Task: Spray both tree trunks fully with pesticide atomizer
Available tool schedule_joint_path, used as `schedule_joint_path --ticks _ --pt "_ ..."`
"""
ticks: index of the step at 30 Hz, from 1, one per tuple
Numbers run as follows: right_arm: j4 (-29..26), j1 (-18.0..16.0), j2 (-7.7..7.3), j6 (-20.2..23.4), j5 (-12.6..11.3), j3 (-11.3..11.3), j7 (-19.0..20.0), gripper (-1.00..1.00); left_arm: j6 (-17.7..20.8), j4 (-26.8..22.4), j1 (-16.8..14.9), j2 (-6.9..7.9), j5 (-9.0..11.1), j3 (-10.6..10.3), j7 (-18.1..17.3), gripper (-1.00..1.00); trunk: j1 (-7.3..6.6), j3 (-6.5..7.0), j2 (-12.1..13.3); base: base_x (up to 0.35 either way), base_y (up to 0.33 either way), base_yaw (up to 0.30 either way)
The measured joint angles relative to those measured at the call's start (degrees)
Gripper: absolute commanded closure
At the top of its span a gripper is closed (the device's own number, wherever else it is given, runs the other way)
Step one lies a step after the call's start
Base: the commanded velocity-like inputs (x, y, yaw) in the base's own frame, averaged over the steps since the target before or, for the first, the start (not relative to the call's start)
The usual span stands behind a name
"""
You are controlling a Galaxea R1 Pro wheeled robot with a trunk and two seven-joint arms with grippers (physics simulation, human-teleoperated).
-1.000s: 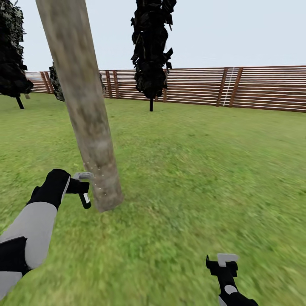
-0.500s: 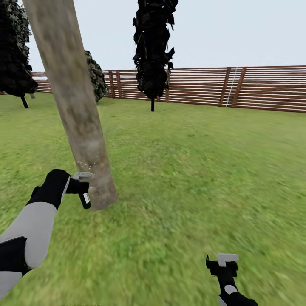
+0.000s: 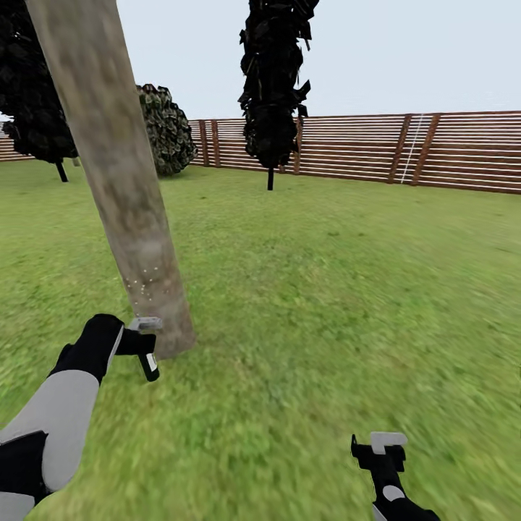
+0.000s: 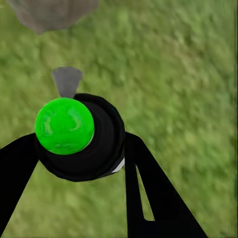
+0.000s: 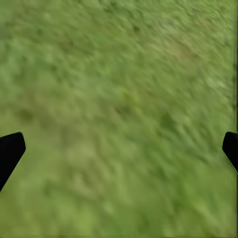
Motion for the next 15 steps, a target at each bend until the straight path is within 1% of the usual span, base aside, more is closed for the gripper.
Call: schedule_joint_path --ticks 2,5,7,8,10,12,14,15 --pt "0.0 0.0 0.0 0.0 0.0 0.0 0.0 -1.0 0.0 0.0 0.0 -0.14 0.2 0.0 0.0 1.0 0.0 0.0 0.0 0.178 -0.241 0.0" --pt "0.0 0.0 0.0 0.0 0.0 0.0 0.0 -1.0 -0.1 -0.1 0.0 0.65 0.0 0.0 0.0 1.0 0.0 0.0 0.0 0.181 -0.238 0.0" --pt "0.0 0.0 0.0 0.0 0.0 0.0 -0.1 -1.0 -0.4 0.0 0.2 3.25 -0.7 2.3 0.2 1.0 0.0 0.0 0.0 0.182 -0.237 0.0" --pt "0.0 0.0 0.0 0.0 0.0 0.0 -0.1 -1.0 -0.4 0.2 0.2 4.26 -0.4 2.8 0.2 1.0 0.0 0.0 0.0 0.182 -0.237 0.0" --pt "0.0 0.0 0.0 0.0 0.0 0.0 -0.1 -1.0 -0.4 0.4 0.5 4.97 -0.3 3.1 0.3 1.0 0.0 0.0 0.0 0.182 -0.237 0.029" --pt "0.0 0.0 0.0 0.0 0.0 0.0 -0.1 -1.0 -0.5 0.3 1.7 4.66 -0.2 3.0 2.2 1.0 0.0 0.0 0.0 0.182 -0.237 0.185" --pt "0.0 0.0 0.01 0.0 0.0 0.0 -0.1 -1.0 -0.5 0.4 2.0 3.73 0.4 3.0 4.6 1.0 0.0 0.0 0.0 0.182 -0.237 0.245" --pt "0.0 0.0 0.01 0.0 0.0 0.0 -0.1 -1.0 -0.4 0.4 2.1 2.82 0.7 3.0 5.4 1.0 0.0 0.0 0.0 0.182 -0.237 0.268"
